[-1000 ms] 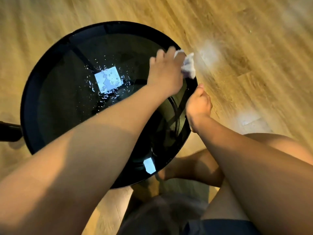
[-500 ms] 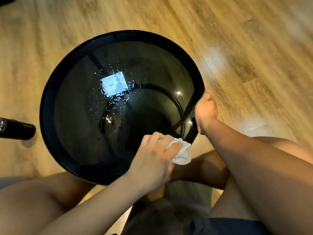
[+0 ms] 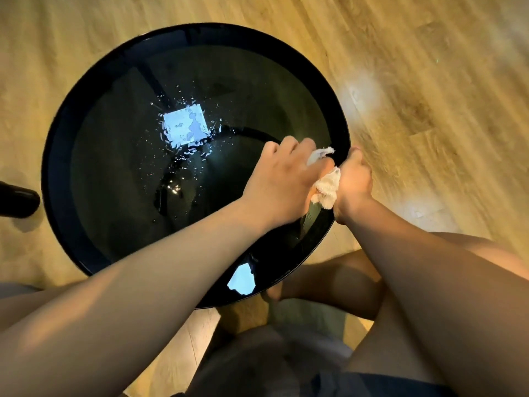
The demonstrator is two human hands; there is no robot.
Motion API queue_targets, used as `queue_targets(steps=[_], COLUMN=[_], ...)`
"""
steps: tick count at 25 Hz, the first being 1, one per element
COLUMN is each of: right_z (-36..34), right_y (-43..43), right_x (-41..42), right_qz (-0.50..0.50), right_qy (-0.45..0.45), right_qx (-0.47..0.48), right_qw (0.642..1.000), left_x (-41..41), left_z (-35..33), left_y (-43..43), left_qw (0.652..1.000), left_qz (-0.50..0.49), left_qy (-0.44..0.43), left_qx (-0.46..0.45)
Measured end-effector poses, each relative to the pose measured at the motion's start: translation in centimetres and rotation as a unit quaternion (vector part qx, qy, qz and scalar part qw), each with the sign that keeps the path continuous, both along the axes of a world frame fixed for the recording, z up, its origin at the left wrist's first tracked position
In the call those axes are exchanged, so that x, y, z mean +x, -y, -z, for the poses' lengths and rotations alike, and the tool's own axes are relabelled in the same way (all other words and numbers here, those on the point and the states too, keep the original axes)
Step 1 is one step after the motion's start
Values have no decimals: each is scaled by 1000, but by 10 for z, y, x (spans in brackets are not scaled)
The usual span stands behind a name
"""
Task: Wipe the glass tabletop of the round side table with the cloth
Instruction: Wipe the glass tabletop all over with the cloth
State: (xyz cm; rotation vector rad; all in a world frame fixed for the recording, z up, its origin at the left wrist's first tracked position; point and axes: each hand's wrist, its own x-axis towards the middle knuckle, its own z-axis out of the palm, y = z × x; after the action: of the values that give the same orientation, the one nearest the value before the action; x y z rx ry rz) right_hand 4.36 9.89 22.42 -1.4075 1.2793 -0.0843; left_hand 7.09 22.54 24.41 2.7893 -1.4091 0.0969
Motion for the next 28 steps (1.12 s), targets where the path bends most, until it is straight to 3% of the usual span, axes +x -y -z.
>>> queue_targets(steps=[5,9,15,18,23,28], right_z=[-4,-9,-15,-19,-13,-6], right_y=[-2,-5,-6,-6,-11,-8], right_x=[3,4,2,0,-1,1], right_qz=[-41,-64,-75,-68,-88,-79], right_qy=[-55,-61,-60,-67,-60,-50], right_qx=[-103,-178,-170,-178,-192,-206], right_qw=[992,980,981,979,976,974], left_x=[60,81,-26,-100,-86,39], left_z=[-6,-4,-3,-6,-7,1], left_y=[64,84,-30,-108,-128,-62], left_qw=[990,988,986,986,996,990], left_qz=[-143,-151,-55,0,-26,-142], left_qy=[-12,-35,-110,-153,-88,-9], left_qx=[-4,-16,-109,-71,7,-17])
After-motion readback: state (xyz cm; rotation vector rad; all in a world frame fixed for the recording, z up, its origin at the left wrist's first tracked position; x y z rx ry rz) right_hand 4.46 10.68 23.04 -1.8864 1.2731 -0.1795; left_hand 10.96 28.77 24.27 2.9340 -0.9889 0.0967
